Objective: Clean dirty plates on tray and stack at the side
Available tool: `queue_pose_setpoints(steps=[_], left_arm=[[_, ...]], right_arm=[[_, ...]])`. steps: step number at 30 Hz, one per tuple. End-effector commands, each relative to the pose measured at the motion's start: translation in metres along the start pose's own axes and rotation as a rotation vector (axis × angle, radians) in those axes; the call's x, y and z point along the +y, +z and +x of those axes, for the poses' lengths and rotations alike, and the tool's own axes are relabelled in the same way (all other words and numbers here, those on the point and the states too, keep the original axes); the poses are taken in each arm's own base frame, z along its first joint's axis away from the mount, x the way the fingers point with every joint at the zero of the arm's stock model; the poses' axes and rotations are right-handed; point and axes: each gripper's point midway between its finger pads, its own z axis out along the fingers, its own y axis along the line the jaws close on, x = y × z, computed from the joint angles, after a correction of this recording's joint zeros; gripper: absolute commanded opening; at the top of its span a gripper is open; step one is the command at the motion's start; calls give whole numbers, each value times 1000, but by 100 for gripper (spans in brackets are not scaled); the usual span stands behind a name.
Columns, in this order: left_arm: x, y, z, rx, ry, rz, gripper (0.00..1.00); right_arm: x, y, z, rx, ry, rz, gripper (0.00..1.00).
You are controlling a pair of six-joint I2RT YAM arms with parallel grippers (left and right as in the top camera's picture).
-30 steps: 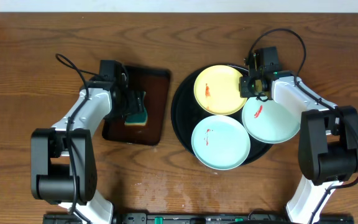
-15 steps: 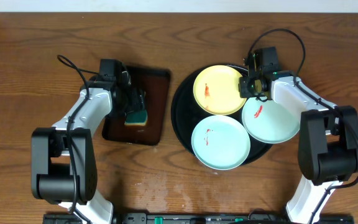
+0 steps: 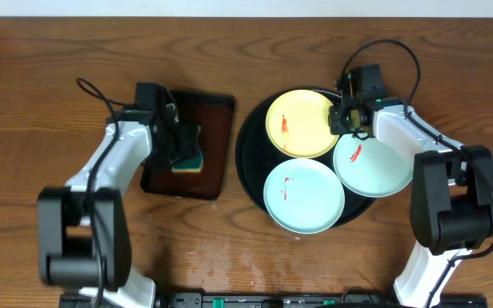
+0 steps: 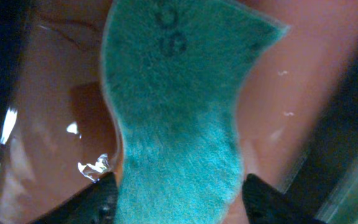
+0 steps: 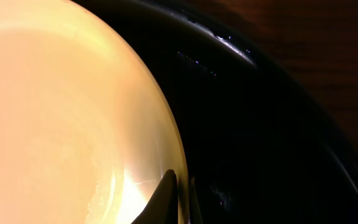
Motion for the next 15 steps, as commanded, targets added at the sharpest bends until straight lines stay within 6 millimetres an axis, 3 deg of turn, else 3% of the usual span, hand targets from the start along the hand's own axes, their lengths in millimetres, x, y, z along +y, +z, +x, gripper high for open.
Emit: queue_pose_setpoints(steps=[1, 5, 9, 15], left_arm=[[-15, -43, -12, -99, 31, 28, 8], [-12, -44, 12, -27, 28, 6, 8], [-8, -24, 39, 48, 42, -13, 8], [-14, -2, 58, 66, 97, -7, 8]], right_arm=[[6, -9, -9, -28, -12, -14, 7], [6, -9, -9, -28, -12, -14, 7], [6, -9, -9, -27, -12, -13, 7], [6, -9, -9, -27, -12, -14, 7]])
